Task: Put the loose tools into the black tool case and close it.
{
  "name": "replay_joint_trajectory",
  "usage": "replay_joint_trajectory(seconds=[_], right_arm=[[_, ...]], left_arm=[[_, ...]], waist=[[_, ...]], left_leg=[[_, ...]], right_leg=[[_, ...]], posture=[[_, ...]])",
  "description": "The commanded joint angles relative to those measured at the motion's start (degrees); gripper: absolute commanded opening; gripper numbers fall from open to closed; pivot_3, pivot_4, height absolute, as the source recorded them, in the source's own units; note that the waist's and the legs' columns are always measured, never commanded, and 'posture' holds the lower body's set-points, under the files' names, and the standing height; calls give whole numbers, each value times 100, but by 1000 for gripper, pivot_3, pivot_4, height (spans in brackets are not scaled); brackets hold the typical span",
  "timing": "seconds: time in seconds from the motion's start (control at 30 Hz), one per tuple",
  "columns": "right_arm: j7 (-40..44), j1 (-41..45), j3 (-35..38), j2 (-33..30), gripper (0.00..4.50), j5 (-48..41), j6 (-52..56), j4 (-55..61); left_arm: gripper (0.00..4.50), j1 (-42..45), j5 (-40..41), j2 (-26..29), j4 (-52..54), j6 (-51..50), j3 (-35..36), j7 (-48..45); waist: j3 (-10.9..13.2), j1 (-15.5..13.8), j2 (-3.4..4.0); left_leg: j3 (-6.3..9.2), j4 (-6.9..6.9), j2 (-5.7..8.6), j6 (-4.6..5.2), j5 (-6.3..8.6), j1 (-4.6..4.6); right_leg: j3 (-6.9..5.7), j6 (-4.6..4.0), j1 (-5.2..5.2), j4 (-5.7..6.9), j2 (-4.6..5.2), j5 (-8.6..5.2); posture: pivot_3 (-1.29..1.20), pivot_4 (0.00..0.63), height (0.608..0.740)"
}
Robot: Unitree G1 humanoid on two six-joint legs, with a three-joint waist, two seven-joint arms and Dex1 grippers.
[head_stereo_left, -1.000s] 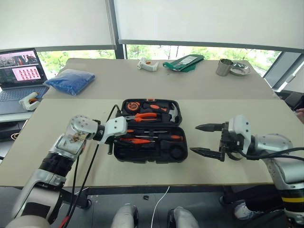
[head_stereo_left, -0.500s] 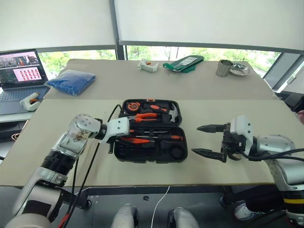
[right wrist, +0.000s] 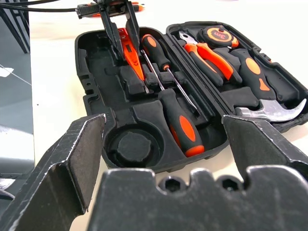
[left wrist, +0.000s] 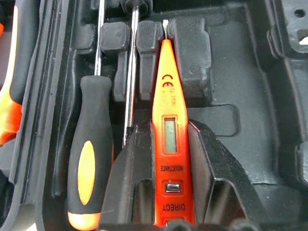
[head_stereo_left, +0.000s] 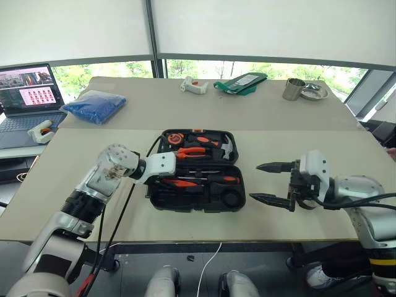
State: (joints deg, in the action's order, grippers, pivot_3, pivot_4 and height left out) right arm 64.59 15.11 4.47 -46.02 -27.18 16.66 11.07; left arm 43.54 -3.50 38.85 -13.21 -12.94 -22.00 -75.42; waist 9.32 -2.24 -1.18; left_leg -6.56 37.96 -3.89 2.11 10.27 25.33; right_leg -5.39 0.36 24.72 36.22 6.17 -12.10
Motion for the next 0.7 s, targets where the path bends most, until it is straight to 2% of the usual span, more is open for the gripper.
replay_joint_trajectory(seconds=[0.03,0.13,0.17,0.2,0.43,0.53,0.7], right_arm=[[-38,135,12,24,4500,-45,20,206],[-48,139,13,35,4500,-58,22,215],[-51,138,16,35,4500,-63,28,223],[-55,134,16,36,4500,-65,28,226],[-33,103,5,29,4500,-135,80,274],[0,121,-12,21,4500,-153,102,271],[47,181,-53,35,4500,-164,114,229]], left_arm=[[497,-16,-188,-80,59,-229,-175,21],[497,-164,-56,-17,274,-501,-29,-19],[1498,-202,-24,8,333,-555,8,-33],[1662,-275,97,24,418,-570,106,-68],[4164,-549,805,2,537,-11,931,80],[4164,-585,1069,17,412,198,1163,7],[4164,-546,1448,-309,94,325,1557,251]], waist=[[0,-7,0],[0,-9,0],[0,-1,0],[0,8,0],[1,65,-1],[1,59,-1],[1,51,-1]], left_leg=[[0,2,1,0,0,0],[4,9,3,1,0,-1],[8,10,2,2,0,0],[9,10,3,3,1,-1],[11,10,-5,4,2,2],[11,11,-3,4,1,2],[10,12,-2,4,1,1]], right_leg=[[-1,0,-3,0,0,0],[-2,1,-10,-1,0,-1],[-1,0,-10,-1,0,-1],[2,0,-10,-1,0,-1],[1,1,-3,3,-6,-1],[1,2,-5,2,-4,0],[1,2,-8,1,-4,0]], posture=[[0,150,740],[0,150,740],[0,150,740],[0,150,740],[0,150,740],[0,150,740],[0,150,740]])
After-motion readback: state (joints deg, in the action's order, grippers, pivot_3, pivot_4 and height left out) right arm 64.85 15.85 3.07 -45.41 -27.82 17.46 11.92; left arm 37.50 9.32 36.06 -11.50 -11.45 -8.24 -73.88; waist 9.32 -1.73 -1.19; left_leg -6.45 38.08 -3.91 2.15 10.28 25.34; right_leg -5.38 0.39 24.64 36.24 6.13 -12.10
